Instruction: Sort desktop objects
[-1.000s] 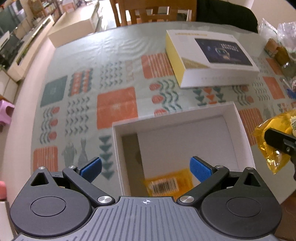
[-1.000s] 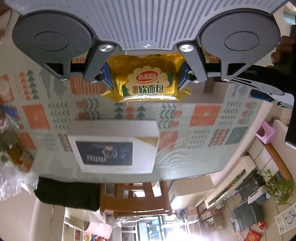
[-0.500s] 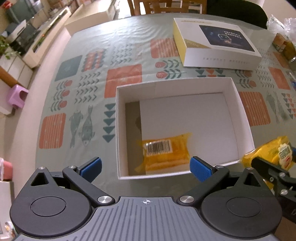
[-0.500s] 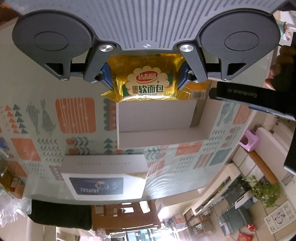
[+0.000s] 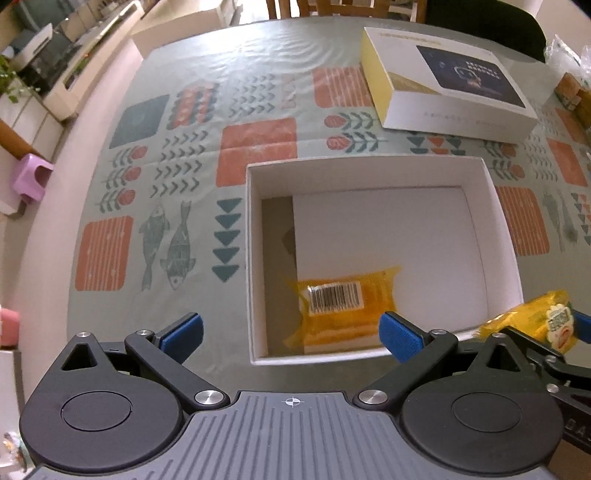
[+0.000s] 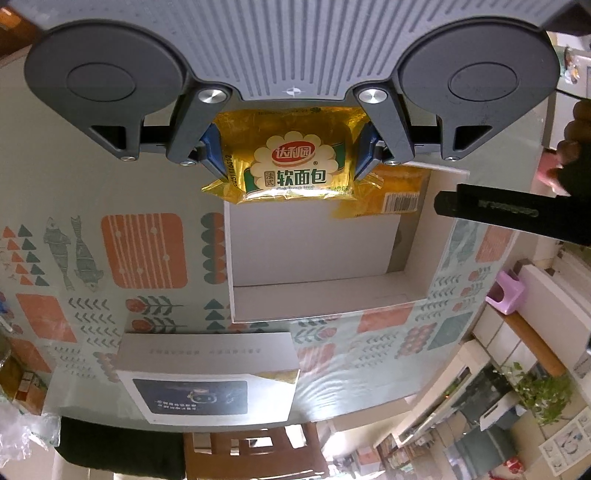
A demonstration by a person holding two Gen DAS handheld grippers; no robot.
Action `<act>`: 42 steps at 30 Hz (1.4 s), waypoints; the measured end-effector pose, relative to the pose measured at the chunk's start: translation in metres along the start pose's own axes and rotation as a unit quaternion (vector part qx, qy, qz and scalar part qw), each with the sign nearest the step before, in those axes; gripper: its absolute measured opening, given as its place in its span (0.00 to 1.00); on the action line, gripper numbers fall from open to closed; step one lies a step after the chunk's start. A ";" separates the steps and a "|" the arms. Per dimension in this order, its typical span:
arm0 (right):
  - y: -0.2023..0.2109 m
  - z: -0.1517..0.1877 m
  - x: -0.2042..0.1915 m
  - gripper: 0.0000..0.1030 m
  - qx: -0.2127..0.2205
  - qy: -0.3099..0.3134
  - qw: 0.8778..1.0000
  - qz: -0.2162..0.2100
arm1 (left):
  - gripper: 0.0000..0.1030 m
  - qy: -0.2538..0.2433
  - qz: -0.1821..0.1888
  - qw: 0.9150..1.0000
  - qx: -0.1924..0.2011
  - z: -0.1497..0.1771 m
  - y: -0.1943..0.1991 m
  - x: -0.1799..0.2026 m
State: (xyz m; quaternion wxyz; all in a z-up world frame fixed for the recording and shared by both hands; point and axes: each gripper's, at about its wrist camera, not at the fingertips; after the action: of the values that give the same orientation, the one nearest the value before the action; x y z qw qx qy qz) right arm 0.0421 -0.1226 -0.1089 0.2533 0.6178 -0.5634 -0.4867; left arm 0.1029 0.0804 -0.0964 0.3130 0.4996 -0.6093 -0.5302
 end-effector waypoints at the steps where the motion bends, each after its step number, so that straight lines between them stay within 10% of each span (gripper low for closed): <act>1: -0.005 -0.003 -0.002 0.82 -0.002 -0.004 1.000 0.001 | 1.00 -0.002 0.000 1.000 -0.001 -0.003 -0.002 -0.002; 27: -0.113 -0.013 -0.030 0.84 -0.048 0.013 0.993 0.103 | 1.00 -0.051 0.030 0.997 -0.043 -0.035 -0.046 -0.027; 42: -0.064 -0.019 -0.035 0.98 -0.011 0.019 0.997 0.077 | 1.00 -0.049 0.035 0.998 -0.034 -0.027 -0.033 -0.012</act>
State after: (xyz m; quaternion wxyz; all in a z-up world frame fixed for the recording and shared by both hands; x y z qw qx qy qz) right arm 0.0915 -0.0788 -0.1459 0.3074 0.5792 -0.5989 -0.4597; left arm 0.1405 0.0845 -0.1202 0.3180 0.4408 -0.6228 -0.5628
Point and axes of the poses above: each gripper's, at about its wrist camera, not at the fingertips, and y roughly against the way its jaws point, x to its right, z to its underside, and after that the axes turned 12 degrees about -y, right-handed
